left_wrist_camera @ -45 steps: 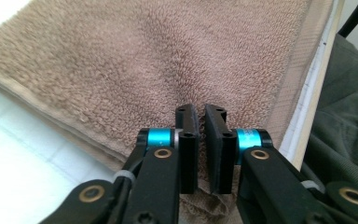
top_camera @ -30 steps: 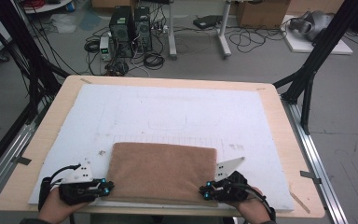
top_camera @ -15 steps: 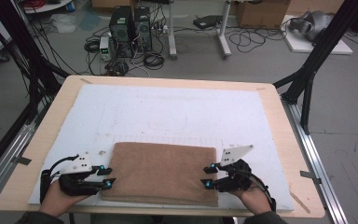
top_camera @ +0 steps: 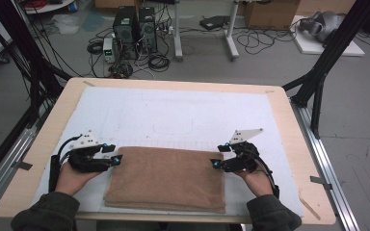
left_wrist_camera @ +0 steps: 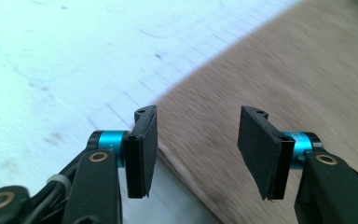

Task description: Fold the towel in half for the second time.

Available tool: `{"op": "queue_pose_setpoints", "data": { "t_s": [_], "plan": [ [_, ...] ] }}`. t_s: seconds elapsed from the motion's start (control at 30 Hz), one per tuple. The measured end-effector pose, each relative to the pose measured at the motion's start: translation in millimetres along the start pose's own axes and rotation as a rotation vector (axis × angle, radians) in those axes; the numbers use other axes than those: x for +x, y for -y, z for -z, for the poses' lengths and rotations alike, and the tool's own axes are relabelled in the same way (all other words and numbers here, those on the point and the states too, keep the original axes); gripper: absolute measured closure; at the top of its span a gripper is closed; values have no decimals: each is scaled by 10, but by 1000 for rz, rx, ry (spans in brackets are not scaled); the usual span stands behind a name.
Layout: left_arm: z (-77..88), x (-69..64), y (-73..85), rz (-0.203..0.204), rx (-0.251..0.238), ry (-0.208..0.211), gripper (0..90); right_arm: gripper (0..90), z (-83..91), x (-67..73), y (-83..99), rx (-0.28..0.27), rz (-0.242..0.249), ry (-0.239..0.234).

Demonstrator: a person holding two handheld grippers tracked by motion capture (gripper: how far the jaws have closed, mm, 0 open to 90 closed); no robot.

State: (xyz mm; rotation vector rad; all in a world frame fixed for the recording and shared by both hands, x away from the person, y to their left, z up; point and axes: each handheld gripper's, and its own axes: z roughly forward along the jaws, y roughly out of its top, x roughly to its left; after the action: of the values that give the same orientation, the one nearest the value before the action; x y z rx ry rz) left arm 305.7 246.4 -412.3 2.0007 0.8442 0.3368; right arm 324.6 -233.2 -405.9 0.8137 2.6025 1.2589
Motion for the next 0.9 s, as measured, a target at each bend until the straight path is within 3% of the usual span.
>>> {"op": "queue_pose_setpoints", "data": {
  "t_s": [0.2, 0.23, 0.4, 0.53, 0.67, 0.8, 0.9],
  "plan": [
    [-252, 61, -13, 5, 72, -13, 420, 340, -104, -114, 56, 39, -28, 31],
    [-291, 64, 1, 0, 102, -8, 414, 341, -123, -122, 76, 45, -39, 25],
    [-338, 65, 61, 27, 140, 29, 441, 375, -212, -138, 186, 76, -55, -7],
    [-346, 63, 77, 33, 149, 52, 503, 433, -233, -140, 196, 86, -72, -25],
    [-351, 55, 80, 26, 153, 59, 576, 566, -235, -130, 191, 95, -62, -42],
    [-338, 8, 74, 3, 152, 45, 691, 691, -215, -109, 178, 96, -54, -48],
    [-327, -57, 51, -22, 151, 9, 762, 724, -192, -92, 160, 96, -38, -40]
  ]
}}
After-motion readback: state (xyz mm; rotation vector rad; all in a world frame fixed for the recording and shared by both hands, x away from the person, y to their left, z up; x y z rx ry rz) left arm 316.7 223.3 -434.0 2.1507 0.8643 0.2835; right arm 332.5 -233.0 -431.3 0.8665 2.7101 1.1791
